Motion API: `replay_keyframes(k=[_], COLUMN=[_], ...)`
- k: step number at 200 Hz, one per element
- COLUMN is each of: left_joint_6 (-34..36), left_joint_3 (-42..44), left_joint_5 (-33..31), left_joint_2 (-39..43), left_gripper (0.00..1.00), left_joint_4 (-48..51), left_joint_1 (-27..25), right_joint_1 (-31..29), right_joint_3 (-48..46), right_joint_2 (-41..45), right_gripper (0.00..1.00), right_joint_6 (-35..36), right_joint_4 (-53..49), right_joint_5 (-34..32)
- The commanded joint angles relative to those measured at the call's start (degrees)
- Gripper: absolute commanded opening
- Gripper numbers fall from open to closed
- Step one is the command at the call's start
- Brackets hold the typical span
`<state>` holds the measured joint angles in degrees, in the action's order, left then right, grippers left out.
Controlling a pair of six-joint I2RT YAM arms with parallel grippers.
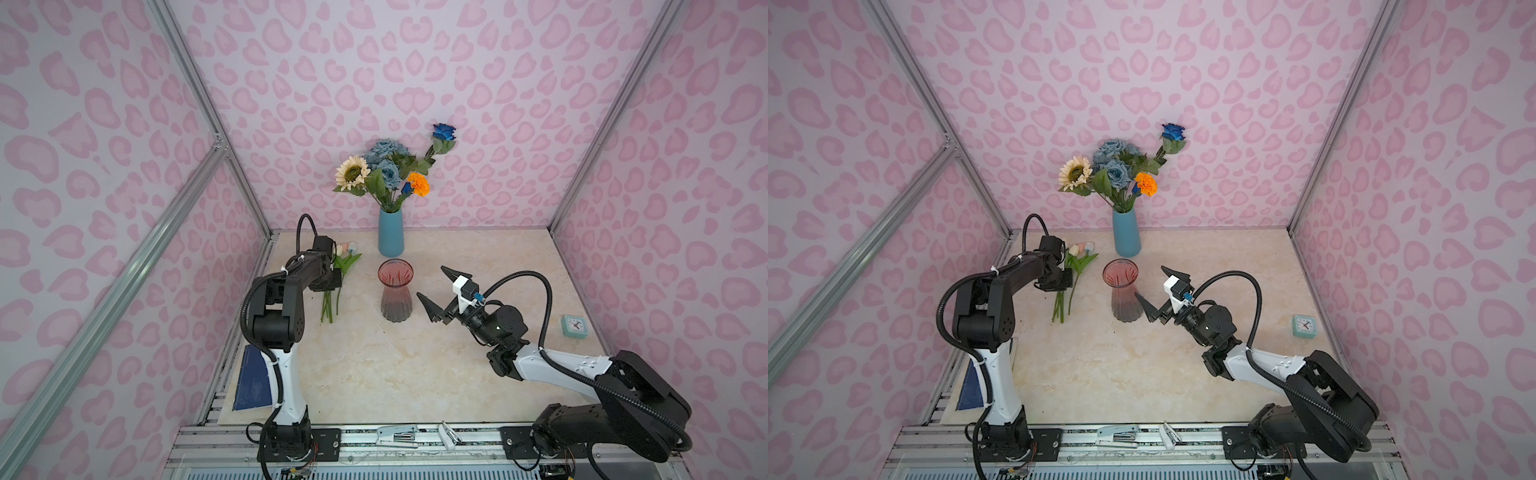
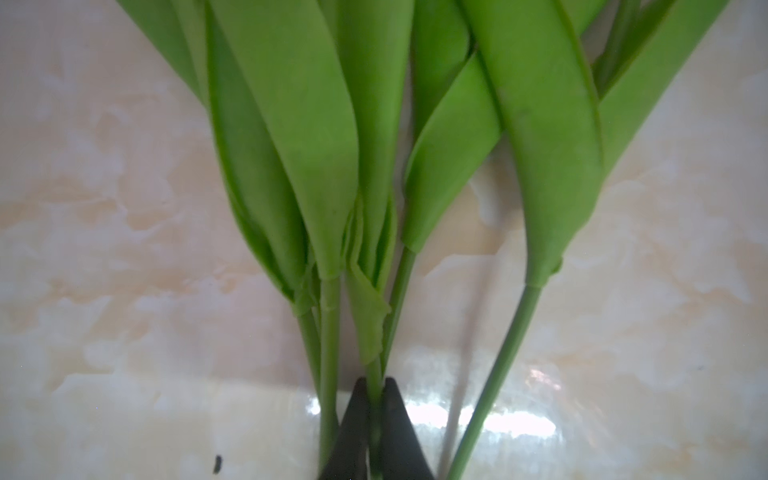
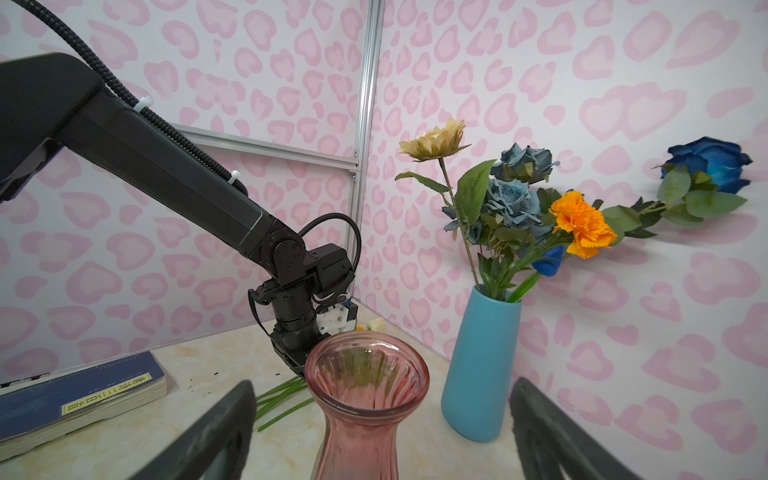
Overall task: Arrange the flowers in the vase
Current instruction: 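Lower the left gripper onto the tulip stems while the right draws back, then lift a blue tulip with the left gripper toward the pink vase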
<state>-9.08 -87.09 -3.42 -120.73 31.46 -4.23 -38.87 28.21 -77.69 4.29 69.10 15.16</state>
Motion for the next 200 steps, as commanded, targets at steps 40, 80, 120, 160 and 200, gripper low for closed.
replay_keyframes(k=[40, 80, 120, 160, 200], left_joint_6=[-1.1, -2.27, -3.75, 1.43, 3.3], left_joint_3=[0.94, 4.4, 11.41, 17.16, 24.56], left_joint_5=[0.43, 2.09, 3.74, 11.34, 21.25], left_joint_2=[4.98, 13.46, 26.38, 38.33, 50.46], left_gripper=[0.03, 0.03, 0.03, 0.03, 0.03], left_joint_4=[1.58, 0.83, -3.29, -12.79, -29.86], left_joint_1=[-0.17, -0.47, -1.13, -5.8, -10.69], right_joint_1=[0.16, 0.11, 0.24, 0.5, 0.86], right_joint_3=[-0.3, 0.31, 2.38, 8.87, 12.25], right_joint_2=[0.79, 1.04, 1.04, -0.67, -0.79], right_gripper=[0.95, 0.95, 0.95, 0.96, 0.94], right_joint_6=[0.62, 0.71, -0.51, -4.29, -6.72], right_joint_4=[0.61, 0.46, -0.92, -7.45, -9.96], right_joint_5=[-0.14, -0.11, 0.71, 3.46, 3.39])
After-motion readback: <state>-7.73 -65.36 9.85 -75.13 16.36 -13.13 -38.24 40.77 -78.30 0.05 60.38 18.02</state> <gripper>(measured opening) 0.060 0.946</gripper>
